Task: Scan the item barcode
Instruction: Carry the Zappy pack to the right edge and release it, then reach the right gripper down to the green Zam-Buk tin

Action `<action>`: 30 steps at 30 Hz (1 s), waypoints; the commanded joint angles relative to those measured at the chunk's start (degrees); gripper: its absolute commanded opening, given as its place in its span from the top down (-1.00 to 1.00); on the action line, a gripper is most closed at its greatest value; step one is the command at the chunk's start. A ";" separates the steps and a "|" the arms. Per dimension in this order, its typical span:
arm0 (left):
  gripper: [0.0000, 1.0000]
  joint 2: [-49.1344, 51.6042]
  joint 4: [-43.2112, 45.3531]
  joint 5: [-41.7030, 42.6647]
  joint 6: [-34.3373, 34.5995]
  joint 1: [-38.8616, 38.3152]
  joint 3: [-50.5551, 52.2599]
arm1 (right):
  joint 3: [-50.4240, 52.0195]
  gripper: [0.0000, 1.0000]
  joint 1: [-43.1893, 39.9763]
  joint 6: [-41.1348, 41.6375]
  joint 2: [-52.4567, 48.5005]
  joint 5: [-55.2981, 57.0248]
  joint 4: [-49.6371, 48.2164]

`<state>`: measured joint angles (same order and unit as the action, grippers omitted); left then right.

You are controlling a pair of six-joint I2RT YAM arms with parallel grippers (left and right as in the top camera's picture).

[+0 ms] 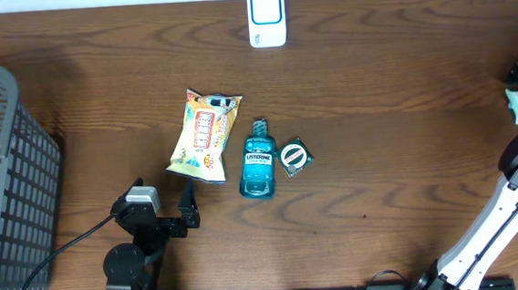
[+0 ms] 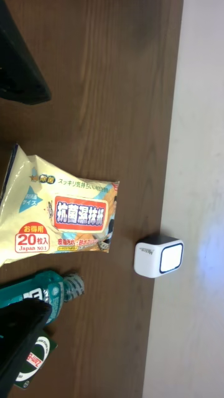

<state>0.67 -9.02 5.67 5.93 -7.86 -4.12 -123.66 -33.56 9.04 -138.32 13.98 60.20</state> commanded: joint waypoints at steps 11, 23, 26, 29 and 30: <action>-0.96 -0.04 -1.46 0.33 -0.57 0.24 0.90 | -0.20 -0.99 12.63 1.99 19.28 -28.15 5.01; -0.96 -0.04 -1.46 0.33 -0.57 0.24 0.90 | 2.84 -0.98 35.47 -28.37 17.33 -41.13 22.43; -0.96 -0.04 -1.46 0.33 -0.57 0.24 0.90 | 5.38 -0.99 41.11 -31.91 17.33 -41.07 23.04; -0.95 -0.04 -1.46 0.33 -0.57 0.24 0.90 | 8.94 -0.99 46.51 -32.72 17.33 -38.88 22.38; -0.96 -0.04 -1.46 0.33 -0.57 0.24 0.90 | 9.90 -0.99 47.56 -32.70 17.33 -37.66 21.97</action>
<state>0.67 -9.02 5.67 5.93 -7.86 -4.12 -116.42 10.79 -19.99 -120.53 -25.23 82.39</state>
